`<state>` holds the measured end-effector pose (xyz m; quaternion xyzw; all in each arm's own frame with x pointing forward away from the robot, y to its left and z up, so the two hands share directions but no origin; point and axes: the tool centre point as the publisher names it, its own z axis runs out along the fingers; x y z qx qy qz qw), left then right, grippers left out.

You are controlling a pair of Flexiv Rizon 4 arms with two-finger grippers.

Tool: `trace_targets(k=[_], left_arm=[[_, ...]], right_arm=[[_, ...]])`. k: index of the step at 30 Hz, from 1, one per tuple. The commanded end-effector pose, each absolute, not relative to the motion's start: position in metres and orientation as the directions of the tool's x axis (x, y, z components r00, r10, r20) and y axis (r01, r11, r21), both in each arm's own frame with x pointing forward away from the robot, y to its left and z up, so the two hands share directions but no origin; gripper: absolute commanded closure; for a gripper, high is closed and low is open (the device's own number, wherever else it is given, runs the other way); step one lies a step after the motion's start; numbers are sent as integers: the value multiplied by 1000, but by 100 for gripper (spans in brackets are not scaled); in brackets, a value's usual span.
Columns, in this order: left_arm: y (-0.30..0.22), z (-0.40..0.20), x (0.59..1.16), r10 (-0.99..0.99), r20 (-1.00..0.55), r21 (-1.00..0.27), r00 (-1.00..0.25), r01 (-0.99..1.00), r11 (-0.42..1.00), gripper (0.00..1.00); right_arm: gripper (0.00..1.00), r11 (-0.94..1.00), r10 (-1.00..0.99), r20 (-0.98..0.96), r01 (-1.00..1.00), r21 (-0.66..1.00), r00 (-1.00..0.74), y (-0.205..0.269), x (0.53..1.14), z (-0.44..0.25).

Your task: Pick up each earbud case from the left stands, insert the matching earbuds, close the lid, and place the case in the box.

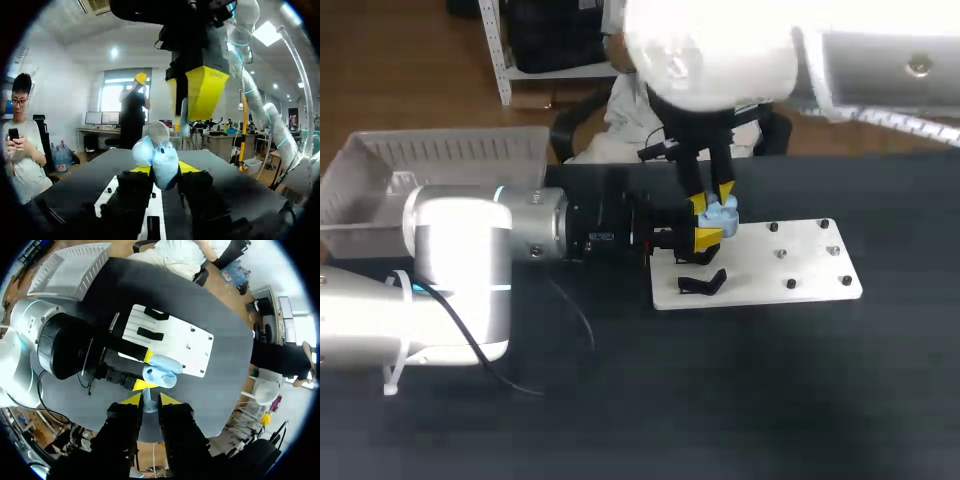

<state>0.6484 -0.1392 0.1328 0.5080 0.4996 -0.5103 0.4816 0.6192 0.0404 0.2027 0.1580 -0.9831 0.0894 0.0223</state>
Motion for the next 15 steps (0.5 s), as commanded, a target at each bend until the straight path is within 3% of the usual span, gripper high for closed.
trace_targets(k=[1,15], left_arm=[[-140,133,649,17,-1000,-22,-21,999,-38,100],[-140,133,649,17,-1000,-22,-21,999,-38,100]], right_arm=[[100,923,-305,86,-317,-219,-948,50,624,197],[100,936,-267,77,-278,-216,-961,34,627,191]])
